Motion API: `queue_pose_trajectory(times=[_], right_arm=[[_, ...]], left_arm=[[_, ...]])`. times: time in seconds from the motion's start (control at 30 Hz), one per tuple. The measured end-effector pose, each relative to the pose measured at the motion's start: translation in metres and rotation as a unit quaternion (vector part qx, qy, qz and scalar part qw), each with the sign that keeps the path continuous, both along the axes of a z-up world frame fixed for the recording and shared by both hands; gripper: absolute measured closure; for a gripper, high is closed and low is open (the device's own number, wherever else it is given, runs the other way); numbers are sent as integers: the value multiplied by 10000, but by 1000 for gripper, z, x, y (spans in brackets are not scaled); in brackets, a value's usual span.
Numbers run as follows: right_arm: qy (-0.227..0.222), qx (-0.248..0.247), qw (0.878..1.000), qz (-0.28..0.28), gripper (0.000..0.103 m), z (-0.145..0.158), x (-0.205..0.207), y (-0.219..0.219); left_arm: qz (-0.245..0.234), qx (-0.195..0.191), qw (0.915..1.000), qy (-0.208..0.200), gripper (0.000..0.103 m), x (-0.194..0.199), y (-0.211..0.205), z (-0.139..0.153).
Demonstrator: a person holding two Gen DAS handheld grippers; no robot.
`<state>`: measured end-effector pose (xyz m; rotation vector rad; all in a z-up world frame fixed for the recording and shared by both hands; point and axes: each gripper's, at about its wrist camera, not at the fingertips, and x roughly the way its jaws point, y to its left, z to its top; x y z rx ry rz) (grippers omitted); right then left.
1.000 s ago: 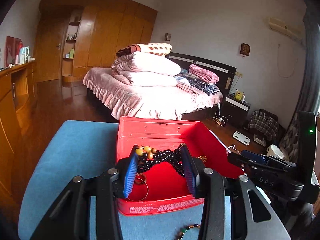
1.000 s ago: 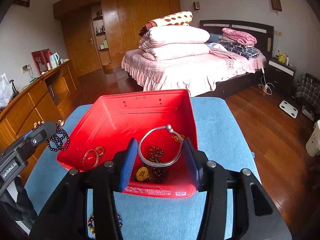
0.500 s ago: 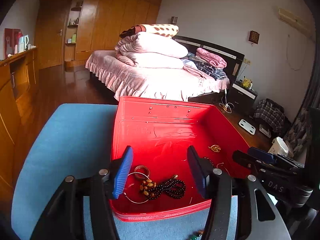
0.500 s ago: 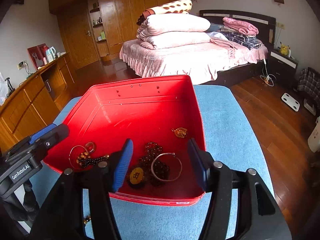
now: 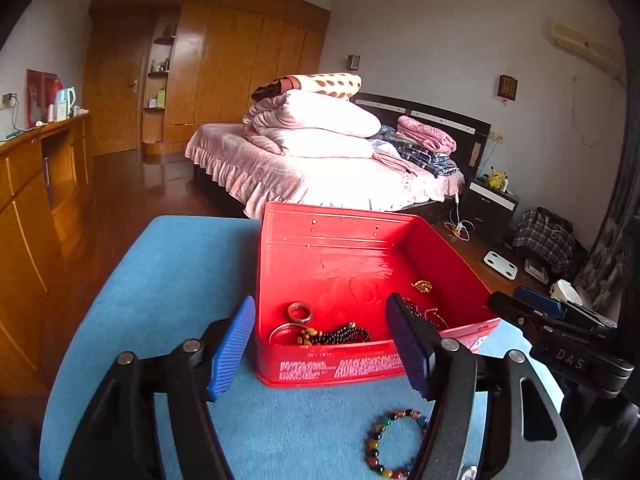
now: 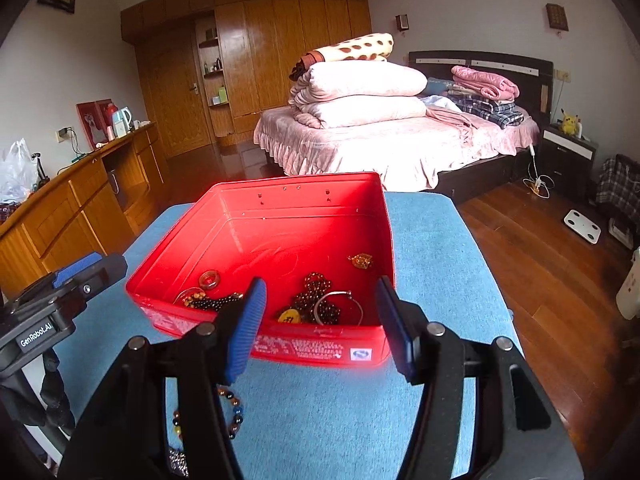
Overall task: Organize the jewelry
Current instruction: 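Withdraw both tools toward the wristwatch and silver chain, then grasp the silver wristwatch band with the right tool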
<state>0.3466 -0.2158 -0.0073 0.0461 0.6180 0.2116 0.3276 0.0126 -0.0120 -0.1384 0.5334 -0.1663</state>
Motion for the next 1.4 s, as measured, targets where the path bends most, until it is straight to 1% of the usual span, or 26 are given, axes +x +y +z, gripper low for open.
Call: queue_pose_trajectory(times=[0.1,0.33,0.47,0.57,0.7,0.9,1.17,1.4], right_arm=[[3,40,10000,88,47,-2,-18,1],[-8,61,9996,264,48,-14,-64,3],[116,111,9991,388,49,-26,-86,5],[210,59,9987,469,52,-38,-100,9],[322,-19,9979,556,56,-50,-112,16],[425,-79,9970,644,59,-59,-120,20],[464,-132,9957,789,60,-62,-126,26],[566,-285,9943,860,60,-69,-127,32]], left_arm=[[-11,14,10000,6,36,-22,1,-3],[-165,83,9995,247,35,-61,-4,-22],[-233,143,9988,417,35,-78,-11,-38],[-227,78,9983,531,35,-86,-13,-48],[-201,115,9979,599,35,-96,-14,-60],[-208,101,9965,803,35,-101,-16,-75],[-251,143,9963,815,35,-105,-20,-77],[-271,164,9959,842,35,-105,-20,-77]])
